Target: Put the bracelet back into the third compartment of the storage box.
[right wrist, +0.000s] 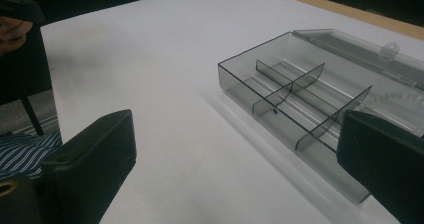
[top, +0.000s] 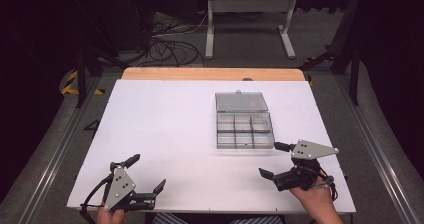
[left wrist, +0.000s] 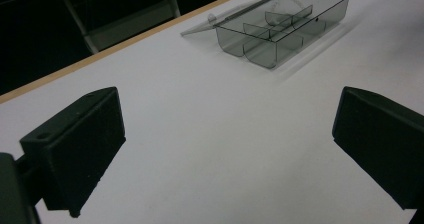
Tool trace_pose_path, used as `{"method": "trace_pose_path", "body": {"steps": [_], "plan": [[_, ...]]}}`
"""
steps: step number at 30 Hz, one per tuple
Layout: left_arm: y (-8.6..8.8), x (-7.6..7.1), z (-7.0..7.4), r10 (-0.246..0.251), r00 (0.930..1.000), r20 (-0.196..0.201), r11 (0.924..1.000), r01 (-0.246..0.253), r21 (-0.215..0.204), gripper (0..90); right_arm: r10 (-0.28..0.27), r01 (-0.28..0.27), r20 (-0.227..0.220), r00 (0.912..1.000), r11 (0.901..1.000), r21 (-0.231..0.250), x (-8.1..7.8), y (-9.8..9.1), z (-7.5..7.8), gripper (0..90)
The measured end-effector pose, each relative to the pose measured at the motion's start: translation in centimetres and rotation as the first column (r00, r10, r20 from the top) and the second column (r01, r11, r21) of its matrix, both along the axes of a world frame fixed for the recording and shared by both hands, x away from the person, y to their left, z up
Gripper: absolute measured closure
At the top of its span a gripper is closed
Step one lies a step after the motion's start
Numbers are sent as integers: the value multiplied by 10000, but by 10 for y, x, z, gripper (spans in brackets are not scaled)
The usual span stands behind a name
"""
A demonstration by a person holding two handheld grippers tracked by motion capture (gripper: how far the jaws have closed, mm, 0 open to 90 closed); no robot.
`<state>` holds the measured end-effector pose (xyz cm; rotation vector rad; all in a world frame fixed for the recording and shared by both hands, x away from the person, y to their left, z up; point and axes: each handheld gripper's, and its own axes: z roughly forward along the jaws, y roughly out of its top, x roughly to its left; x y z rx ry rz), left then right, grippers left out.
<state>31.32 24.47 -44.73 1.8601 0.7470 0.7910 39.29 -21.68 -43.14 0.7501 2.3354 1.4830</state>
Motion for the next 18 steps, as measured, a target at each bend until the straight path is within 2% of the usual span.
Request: {"method": "trace_pose_path", "body": {"steps": [2, 18], "plan": [[0, 0, 0, -8, 10000, -23, 10000, 8, -12, 10, 34, -34, -58, 10000, 10000, 79, -1, -1, -4, 36], [-1, 0, -1, -14, 10000, -82, 10000, 14, -32, 10, -15, 6, -363, 9993, 9997, -244, -8, -8, -36, 27]]}}
